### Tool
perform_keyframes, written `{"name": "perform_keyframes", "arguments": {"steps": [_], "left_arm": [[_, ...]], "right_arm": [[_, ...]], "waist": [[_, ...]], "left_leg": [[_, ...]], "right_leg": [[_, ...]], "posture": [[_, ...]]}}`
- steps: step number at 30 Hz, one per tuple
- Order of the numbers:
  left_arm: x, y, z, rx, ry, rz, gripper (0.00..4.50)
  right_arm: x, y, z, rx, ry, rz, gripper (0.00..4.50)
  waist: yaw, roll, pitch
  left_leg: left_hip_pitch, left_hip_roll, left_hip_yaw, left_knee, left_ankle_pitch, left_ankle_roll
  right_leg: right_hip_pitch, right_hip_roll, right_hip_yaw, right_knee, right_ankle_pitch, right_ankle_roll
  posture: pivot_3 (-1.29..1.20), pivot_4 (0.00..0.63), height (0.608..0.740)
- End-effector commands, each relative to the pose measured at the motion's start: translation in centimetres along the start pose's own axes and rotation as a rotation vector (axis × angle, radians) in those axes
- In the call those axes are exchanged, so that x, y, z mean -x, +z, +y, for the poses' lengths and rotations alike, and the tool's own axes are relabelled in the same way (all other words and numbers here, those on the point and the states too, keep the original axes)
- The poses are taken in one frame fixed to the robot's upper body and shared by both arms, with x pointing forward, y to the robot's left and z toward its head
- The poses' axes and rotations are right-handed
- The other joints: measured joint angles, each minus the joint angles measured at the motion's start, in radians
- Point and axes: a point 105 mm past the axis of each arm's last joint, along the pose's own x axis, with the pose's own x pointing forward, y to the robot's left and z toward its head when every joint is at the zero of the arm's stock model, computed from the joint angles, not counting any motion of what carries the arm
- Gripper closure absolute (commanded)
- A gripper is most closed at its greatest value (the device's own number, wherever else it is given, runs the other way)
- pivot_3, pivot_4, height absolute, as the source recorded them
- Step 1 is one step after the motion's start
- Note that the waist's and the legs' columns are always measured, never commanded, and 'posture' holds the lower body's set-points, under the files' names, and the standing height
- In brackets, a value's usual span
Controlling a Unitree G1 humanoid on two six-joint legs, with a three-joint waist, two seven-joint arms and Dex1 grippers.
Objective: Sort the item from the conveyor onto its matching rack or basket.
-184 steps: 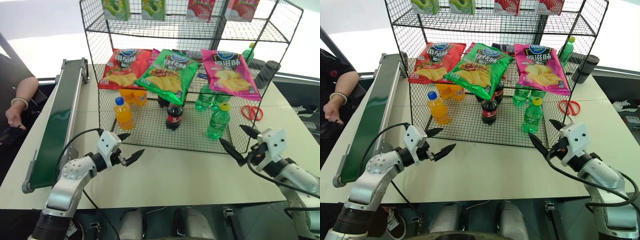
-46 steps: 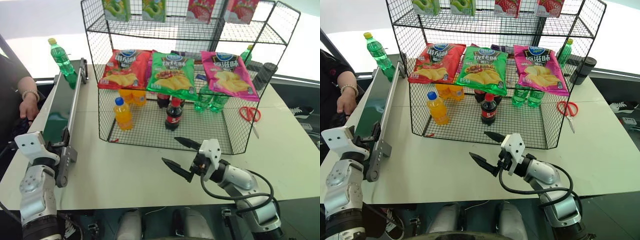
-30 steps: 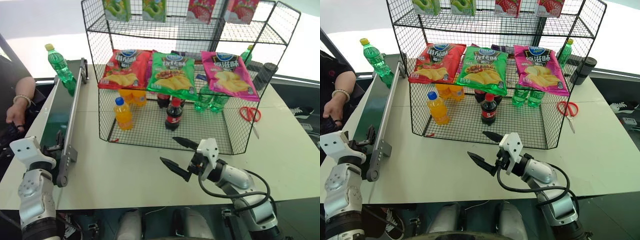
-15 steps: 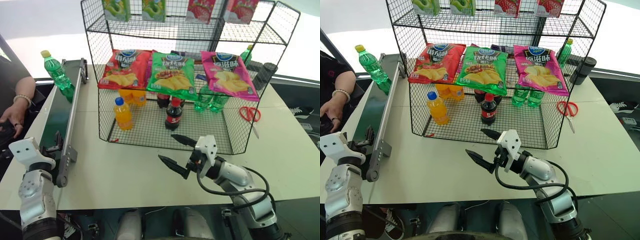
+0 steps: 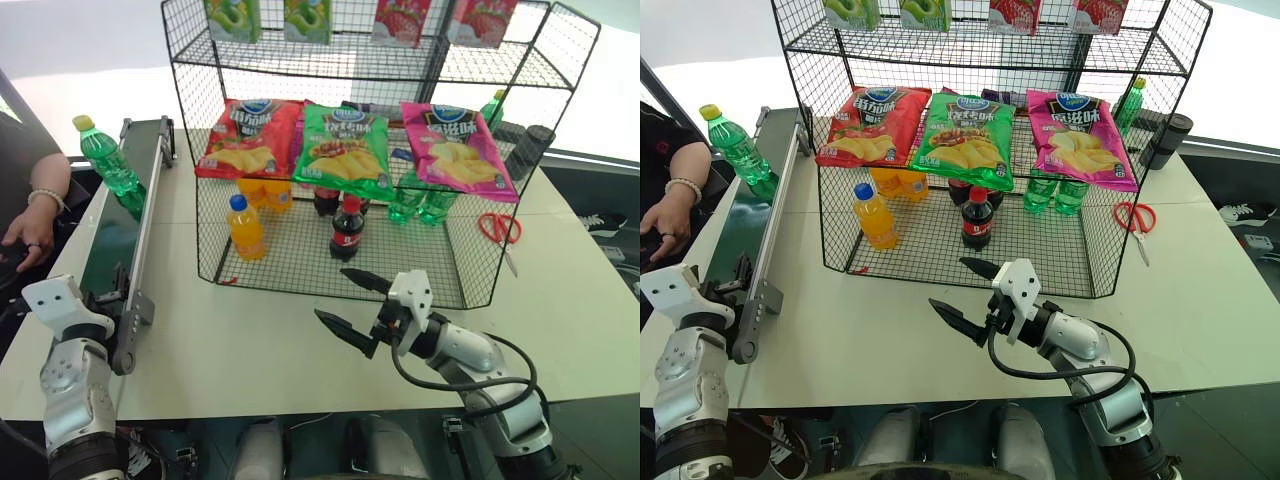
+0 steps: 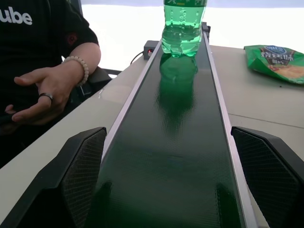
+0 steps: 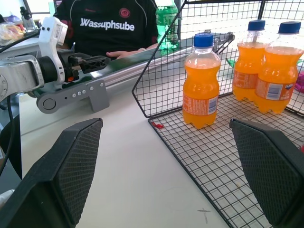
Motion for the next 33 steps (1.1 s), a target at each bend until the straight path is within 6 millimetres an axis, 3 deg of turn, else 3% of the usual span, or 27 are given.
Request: {"name": "perform_keyframes", "arguments": {"steps": [1, 33], "left_arm": [[-0.23, 0.85, -0.1, -0.013, -0.008, -0.033, 0.0], [-0.2, 0.99, 0.42, -0.009, 0.043, -0.061, 0.0]], "right_arm": [[-0.17, 1.52, 0.59, 0.02, 0.015, -0.06, 0.04], [-0.32, 1.53, 0.77, 0.018, 0.028, -0.063, 0.04]], "waist": [[0.0, 0.0, 0.0], [0.0, 0.0, 0.0]], "left_leg": [[0.0, 0.0, 0.0, 0.0, 0.0, 0.0], [0.0, 0.0, 0.0, 0.0, 0.0, 0.0]], "right_leg": [[0.0, 0.0, 0.0, 0.0, 0.0, 0.0], [0.0, 0.0, 0.0, 0.0, 0.0, 0.0]], "posture": [[0.0, 0.15, 0.734], [0.0, 0.15, 0.734]]}}
